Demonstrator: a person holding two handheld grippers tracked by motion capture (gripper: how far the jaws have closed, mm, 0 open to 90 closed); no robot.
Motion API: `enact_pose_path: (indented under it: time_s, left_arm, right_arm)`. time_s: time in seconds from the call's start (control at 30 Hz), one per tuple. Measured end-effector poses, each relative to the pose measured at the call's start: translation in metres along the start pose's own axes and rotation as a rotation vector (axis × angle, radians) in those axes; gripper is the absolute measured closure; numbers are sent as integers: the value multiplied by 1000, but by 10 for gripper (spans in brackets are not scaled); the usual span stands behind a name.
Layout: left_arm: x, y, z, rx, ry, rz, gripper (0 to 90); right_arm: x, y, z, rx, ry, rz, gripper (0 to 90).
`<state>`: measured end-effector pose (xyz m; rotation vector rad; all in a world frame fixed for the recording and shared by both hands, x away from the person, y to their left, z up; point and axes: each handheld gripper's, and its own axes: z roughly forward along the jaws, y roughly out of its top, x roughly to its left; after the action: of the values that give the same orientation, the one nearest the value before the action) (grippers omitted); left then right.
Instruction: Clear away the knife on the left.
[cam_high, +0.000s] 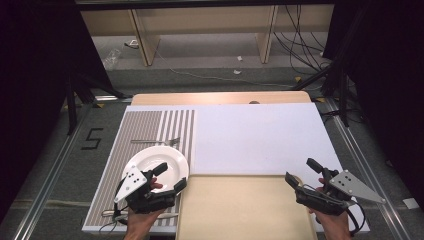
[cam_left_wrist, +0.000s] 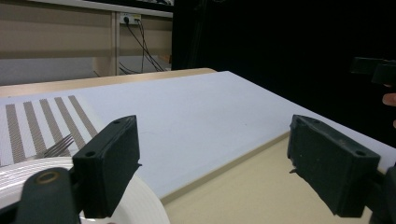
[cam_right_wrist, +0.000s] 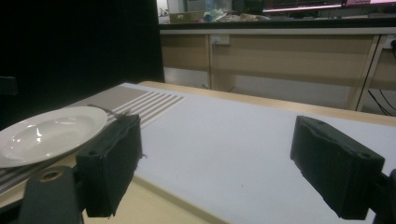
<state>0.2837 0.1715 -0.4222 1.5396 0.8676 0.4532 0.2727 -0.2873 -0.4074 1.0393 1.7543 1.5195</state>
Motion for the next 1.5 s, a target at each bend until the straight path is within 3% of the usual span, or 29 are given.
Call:
enact_pose_path:
  time_s: [0.5,0.73,1.0,1.13,1.37,1.43,1.47,1.5]
  left_arm:
    - [6,5,-6,0,13,-7,159]
    - [10,11,-13,25,20,22,158]
    - [18,21,-20,125,-3,47,156]
    - [21,30,-25,188,-5,85,156]
    - [29,39,-36,259,-7,92,155]
    - [32,42,-40,326,-28,133,156]
    - [32,42,-40,326,-28,133,155]
    - [32,43,-43,348,-5,159,155]
  right_arm:
    - [0,1,-1,-15,9,6,161]
    - [0,1,-1,-14,19,5,159]
    - [0,2,-1,-17,15,4,159]
    - [0,1,-1,-6,20,4,159]
    - [0,1,0,-5,22,2,160]
    - [0,1,0,-7,20,-2,161]
    - [0,1,0,-7,20,-2,161]
    - [0,2,-1,-7,15,-1,161]
